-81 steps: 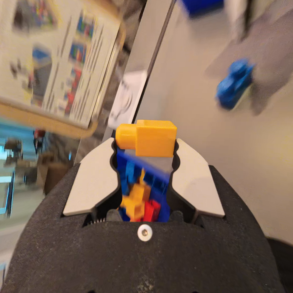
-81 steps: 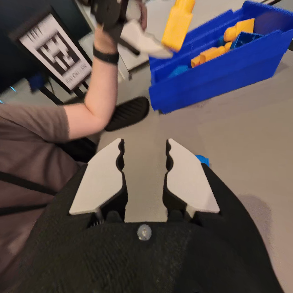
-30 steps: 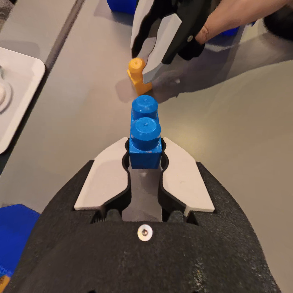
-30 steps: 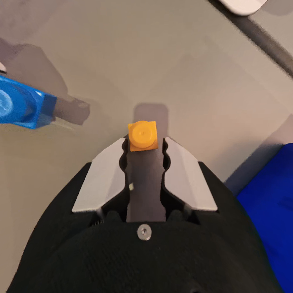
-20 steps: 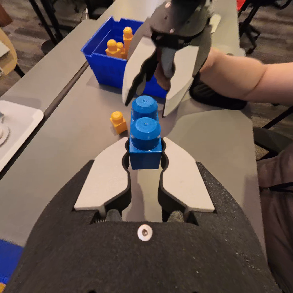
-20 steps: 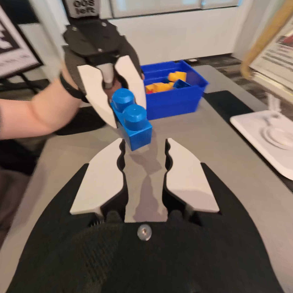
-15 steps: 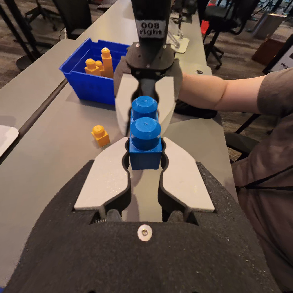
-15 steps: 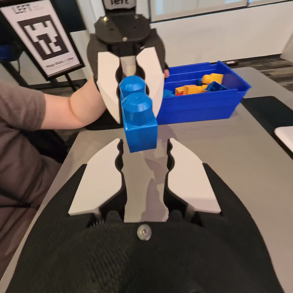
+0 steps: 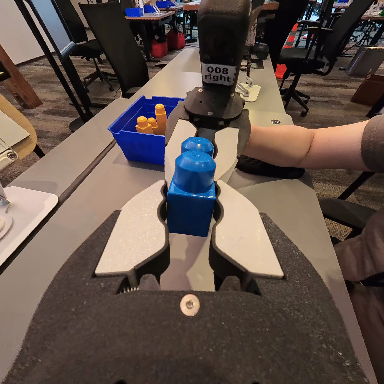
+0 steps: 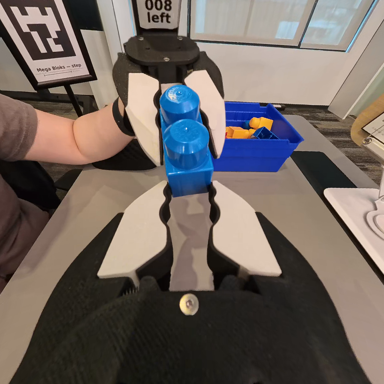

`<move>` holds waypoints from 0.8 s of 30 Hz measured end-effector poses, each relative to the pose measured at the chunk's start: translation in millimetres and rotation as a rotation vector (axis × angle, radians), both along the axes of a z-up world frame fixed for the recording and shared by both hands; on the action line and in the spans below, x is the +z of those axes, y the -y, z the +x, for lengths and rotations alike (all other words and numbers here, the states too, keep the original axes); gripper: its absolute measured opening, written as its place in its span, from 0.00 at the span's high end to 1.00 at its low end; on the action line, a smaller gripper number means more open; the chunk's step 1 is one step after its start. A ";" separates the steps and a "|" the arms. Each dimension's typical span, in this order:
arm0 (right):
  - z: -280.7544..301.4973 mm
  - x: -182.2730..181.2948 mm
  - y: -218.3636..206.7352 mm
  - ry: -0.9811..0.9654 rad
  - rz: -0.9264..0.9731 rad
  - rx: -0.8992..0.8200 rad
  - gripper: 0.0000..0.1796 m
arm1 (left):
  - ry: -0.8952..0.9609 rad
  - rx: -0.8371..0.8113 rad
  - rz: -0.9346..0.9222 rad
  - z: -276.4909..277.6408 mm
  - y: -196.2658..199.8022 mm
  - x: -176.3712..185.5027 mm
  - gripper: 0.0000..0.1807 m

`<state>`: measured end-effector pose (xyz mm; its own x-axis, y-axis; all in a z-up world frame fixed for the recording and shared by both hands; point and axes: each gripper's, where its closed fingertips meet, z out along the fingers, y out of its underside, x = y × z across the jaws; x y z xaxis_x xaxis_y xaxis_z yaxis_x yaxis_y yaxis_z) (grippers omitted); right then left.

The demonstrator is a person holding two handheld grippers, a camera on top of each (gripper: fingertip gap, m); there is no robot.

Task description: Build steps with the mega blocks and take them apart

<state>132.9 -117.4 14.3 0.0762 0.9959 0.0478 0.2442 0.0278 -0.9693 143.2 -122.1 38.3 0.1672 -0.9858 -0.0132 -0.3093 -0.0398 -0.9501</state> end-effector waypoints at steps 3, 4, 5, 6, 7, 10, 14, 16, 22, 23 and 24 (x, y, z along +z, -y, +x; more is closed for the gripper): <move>2.5 2.9 -2.3 -0.014 -0.012 -0.005 0.80 | -0.025 0.001 -0.001 -1.5 -2.7 -0.9 0.77; 4.9 4.9 -6.6 -0.017 0.000 -0.030 0.80 | -0.023 0.029 0.009 -4.6 -7.8 1.0 0.77; 9.4 5.4 -14.9 -0.001 0.024 -0.082 0.78 | -0.024 0.051 0.020 -9.1 -12.4 3.1 0.77; 16.3 3.2 -26.5 0.040 0.054 -0.155 0.74 | -0.024 0.065 0.026 -14.4 -15.7 5.3 0.78; 25.1 -2.1 -39.0 0.100 0.068 -0.233 0.73 | -0.017 0.088 0.036 -20.3 -20.1 8.7 0.78; 59.6 -36.4 -75.9 0.328 -0.022 -0.480 0.70 | 0.013 0.162 0.055 -37.0 -32.3 20.8 0.78; 78.5 -88.5 -93.7 0.490 -0.222 -0.627 0.68 | 0.010 0.248 0.108 -57.0 -44.2 31.4 0.78; 78.0 -111.0 -93.6 0.537 -0.310 -0.661 0.67 | 0.019 0.268 0.118 -64.6 -46.1 36.7 0.78; 80.4 -155.9 -107.1 0.629 -0.261 -0.791 0.67 | 0.061 0.270 0.121 -72.8 -43.4 48.7 0.78; 81.7 -160.8 -108.6 0.633 -0.264 -0.799 0.67 | 0.062 0.266 0.121 -72.8 -42.5 49.2 0.78; 83.1 -165.1 -109.9 0.636 -0.270 -0.804 0.67 | 0.063 0.265 0.123 -72.6 -42.2 49.6 0.78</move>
